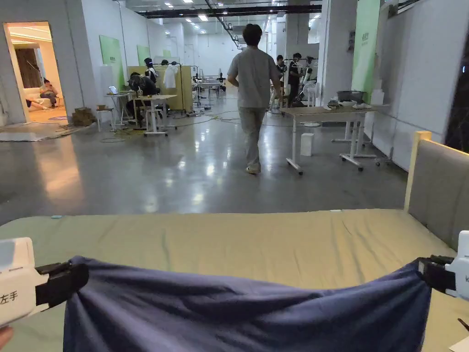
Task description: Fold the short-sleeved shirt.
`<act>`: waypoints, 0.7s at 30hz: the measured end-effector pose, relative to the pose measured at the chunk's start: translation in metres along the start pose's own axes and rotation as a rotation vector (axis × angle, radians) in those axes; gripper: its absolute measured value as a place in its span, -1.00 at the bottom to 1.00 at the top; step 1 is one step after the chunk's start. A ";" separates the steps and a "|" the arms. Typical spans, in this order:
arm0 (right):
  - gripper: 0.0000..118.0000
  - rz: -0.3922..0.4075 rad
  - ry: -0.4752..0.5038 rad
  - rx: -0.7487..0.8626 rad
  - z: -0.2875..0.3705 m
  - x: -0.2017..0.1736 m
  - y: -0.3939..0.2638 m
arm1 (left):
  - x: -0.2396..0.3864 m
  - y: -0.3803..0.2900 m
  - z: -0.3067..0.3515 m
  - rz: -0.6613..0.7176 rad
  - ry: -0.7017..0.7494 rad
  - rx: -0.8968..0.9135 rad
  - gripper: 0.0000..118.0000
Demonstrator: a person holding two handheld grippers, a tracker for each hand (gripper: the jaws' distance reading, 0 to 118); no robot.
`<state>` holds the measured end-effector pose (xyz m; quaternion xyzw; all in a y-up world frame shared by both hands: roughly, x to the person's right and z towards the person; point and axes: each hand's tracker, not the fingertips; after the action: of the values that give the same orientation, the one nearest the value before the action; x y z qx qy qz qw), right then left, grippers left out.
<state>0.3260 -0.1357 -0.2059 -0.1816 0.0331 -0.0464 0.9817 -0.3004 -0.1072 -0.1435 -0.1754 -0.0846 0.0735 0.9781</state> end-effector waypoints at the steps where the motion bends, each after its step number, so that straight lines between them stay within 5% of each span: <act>1: -0.96 0.008 -0.001 0.036 0.012 -0.003 0.013 | -0.014 0.020 0.006 -0.006 0.008 0.032 -0.92; 16: -0.96 0.066 -0.054 0.373 0.115 -0.054 0.189 | 0.024 0.173 0.106 -0.198 0.129 0.339 -0.92; 17: -0.96 -0.016 -0.138 0.284 0.105 -0.039 0.168 | 0.025 0.178 0.108 -0.193 0.136 0.359 -0.92; 21: -0.96 0.043 -0.158 0.320 0.087 -0.022 0.173 | 0.020 0.196 0.111 -0.160 0.140 0.383 -0.92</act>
<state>0.3250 0.0578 -0.1862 -0.0257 -0.0479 -0.0158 0.9984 -0.3243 0.1150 -0.1075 0.0160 -0.0145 -0.0021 0.9998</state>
